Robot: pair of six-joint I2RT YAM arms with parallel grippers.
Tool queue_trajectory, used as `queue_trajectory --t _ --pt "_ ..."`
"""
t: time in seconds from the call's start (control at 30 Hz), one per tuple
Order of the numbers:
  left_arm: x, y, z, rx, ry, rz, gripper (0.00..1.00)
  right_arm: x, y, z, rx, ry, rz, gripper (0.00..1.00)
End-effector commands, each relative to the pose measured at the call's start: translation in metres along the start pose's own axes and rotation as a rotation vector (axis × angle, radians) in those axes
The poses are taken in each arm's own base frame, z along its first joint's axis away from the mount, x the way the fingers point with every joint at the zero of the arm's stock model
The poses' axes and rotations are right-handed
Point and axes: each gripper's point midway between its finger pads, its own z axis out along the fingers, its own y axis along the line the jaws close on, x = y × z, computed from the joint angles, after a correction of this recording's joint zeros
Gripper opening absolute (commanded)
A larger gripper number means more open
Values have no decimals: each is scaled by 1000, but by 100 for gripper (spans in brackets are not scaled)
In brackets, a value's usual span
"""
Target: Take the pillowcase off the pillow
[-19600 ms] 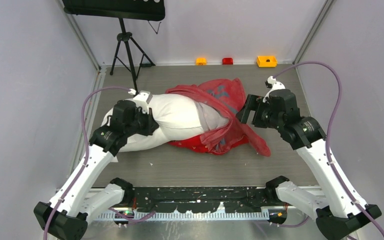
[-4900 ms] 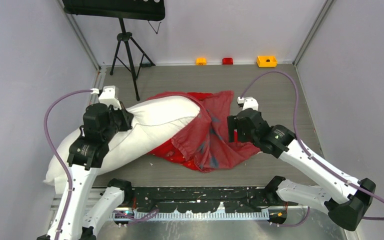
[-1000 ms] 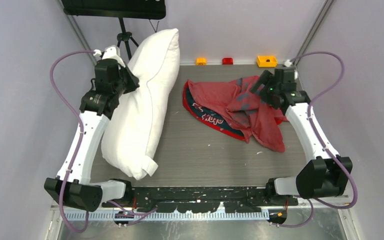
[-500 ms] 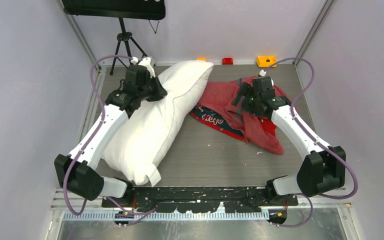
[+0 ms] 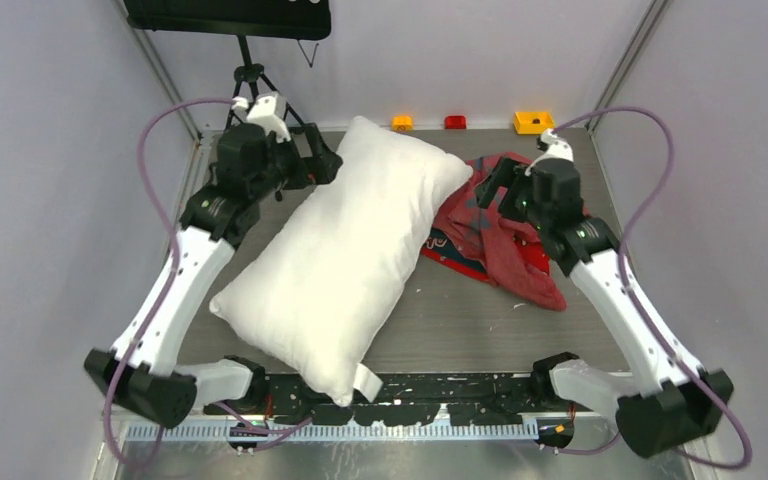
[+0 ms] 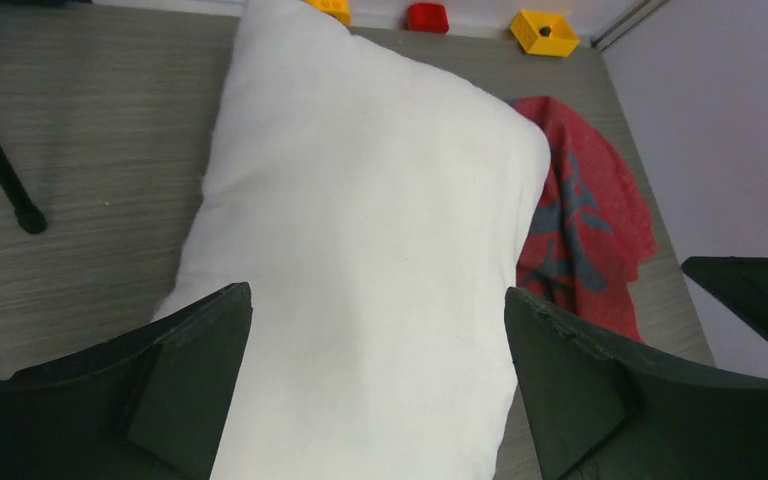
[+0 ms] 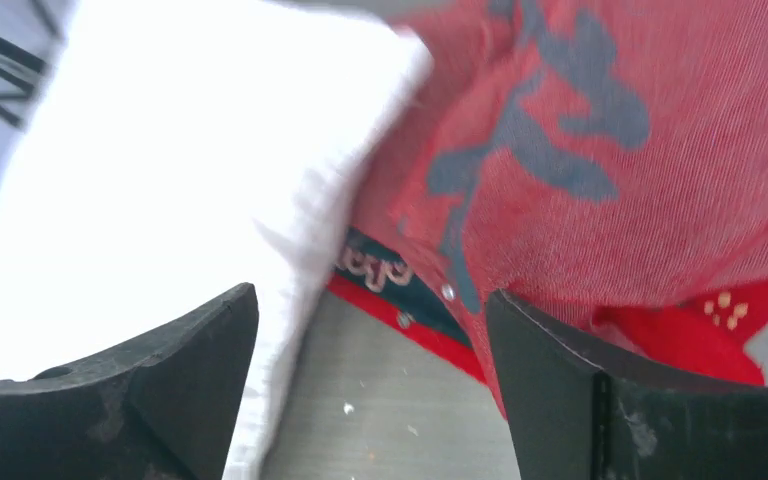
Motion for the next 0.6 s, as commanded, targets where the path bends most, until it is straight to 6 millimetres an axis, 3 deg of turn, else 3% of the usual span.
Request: queue_trajectory --t 0.0,0.13,0.23,0.3,0.57 --pt "-28 8 -64 -47 -176 49 100 -54 23 -54 -168 -314 -50 86" --pt "-23 67 -100 -336 -219 133 100 -61 18 -73 -179 -402 -15 84" --pt "-14 101 -113 -451 -200 142 100 -60 5 -70 -117 -421 -31 83" --pt "-1 116 -111 -451 -179 118 100 -57 -8 -63 -54 -434 -51 83" --pt "48 135 -74 -415 -137 28 100 -45 -34 -46 27 -487 -31 79"
